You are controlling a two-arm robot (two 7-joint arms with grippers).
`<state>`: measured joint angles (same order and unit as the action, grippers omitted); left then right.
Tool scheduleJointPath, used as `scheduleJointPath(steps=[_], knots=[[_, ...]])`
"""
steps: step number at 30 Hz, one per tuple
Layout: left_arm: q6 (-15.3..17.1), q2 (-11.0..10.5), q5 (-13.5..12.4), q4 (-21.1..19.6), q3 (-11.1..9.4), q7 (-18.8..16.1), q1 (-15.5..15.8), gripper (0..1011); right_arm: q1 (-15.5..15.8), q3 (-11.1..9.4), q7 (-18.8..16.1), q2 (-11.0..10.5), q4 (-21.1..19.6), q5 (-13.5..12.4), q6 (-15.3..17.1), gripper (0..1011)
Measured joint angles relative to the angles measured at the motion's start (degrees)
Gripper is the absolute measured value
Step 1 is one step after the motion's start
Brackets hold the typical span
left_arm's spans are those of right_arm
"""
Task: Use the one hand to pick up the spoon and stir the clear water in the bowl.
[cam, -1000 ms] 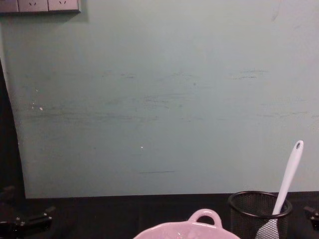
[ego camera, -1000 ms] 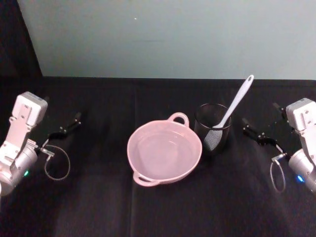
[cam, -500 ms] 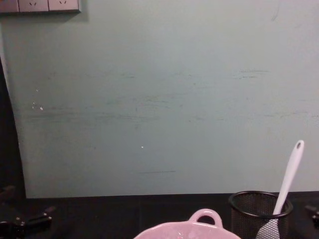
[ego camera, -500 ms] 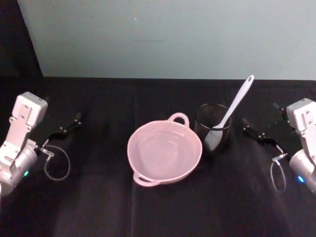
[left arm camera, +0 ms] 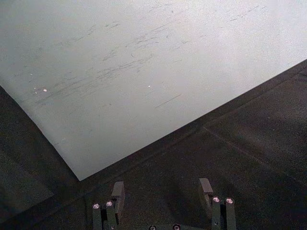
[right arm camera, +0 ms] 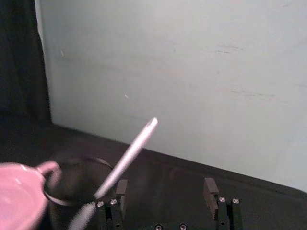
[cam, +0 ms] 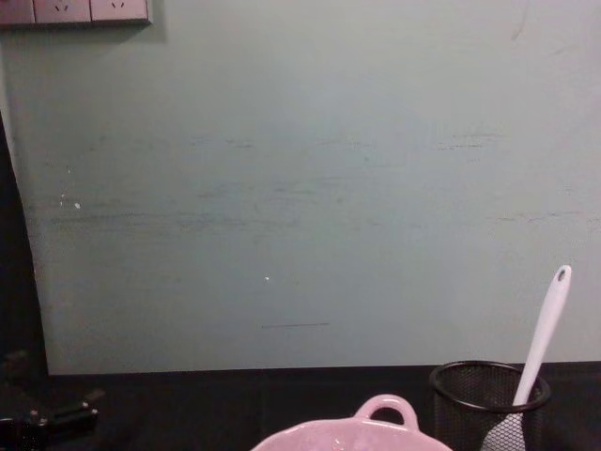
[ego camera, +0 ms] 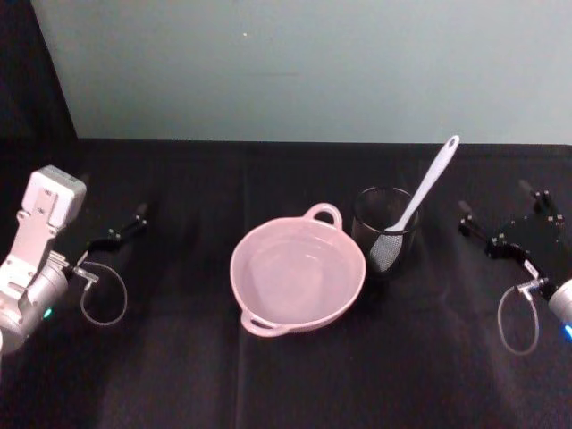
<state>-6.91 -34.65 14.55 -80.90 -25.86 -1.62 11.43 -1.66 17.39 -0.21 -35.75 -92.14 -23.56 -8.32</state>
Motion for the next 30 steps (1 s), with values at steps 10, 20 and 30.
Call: scheduleJointPath(steps=[10, 20, 30], knots=[[0.0, 0.0, 0.0, 0.0, 0.0, 0.0, 0.0, 1011, -1.1, -2.6, -7.1, 5.1, 0.1, -12.0, 3.2, 1002], [0.0, 0.0, 0.0, 0.0, 0.0, 0.0, 0.0, 1011, -6.4, -4.9, -11.5, 12.4, 5.8, -22.8, 9.5, 1003], [0.0, 0.0, 0.0, 0.0, 0.0, 0.0, 0.0, 1011, -10.5, -5.5, -12.4, 15.7, 10.2, -26.7, 12.8, 979]])
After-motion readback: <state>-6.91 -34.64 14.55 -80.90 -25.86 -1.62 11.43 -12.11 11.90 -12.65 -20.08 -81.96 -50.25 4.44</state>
